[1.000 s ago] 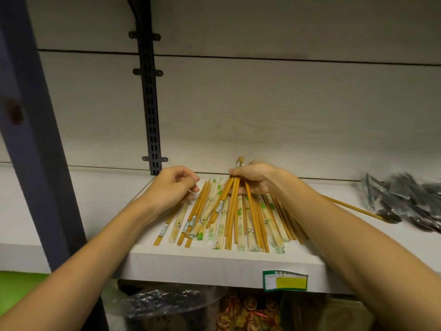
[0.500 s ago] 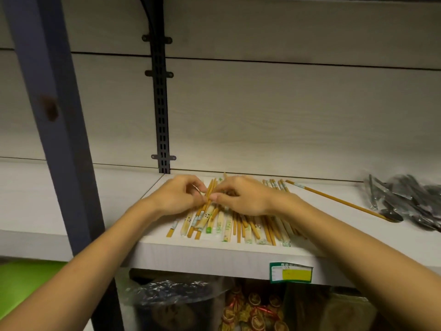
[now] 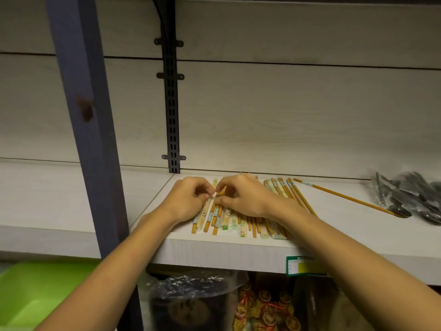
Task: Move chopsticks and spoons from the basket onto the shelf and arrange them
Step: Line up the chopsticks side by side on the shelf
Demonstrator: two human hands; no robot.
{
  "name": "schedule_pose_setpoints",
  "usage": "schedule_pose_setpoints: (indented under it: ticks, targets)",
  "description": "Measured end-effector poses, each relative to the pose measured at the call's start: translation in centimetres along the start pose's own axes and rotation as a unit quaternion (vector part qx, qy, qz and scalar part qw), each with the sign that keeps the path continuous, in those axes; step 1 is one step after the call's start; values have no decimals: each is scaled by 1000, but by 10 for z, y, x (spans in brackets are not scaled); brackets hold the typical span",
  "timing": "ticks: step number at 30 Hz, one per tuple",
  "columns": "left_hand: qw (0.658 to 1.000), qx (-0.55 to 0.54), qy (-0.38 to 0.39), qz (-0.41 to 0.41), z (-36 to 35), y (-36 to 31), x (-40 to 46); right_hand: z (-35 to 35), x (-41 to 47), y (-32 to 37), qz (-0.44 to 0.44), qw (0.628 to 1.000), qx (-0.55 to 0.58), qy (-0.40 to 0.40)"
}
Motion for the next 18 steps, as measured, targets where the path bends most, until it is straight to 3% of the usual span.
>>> schedule_pose_setpoints:
  ticks: [4,11,18]
  targets:
    - [996,-8,-85,16,8,7,1,-1,-2,-7,-21,999,26,-5]
    - [993,25,-48,105,5,18,-2,-5,9,5,-28,992,-36,114]
    - [993,53,-45,92,4,12,0,-2,-2,12,-2,993,-29,118]
Point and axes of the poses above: each hand's wrist, its own x-axis towards the middle knuckle, its own z-axis out of the back of the hand, y = z × x, the point moved 5 cm from there along x, towards the middle knuckle, and after that the axes turned 2 degrees about -y, right-handed, at the moved point
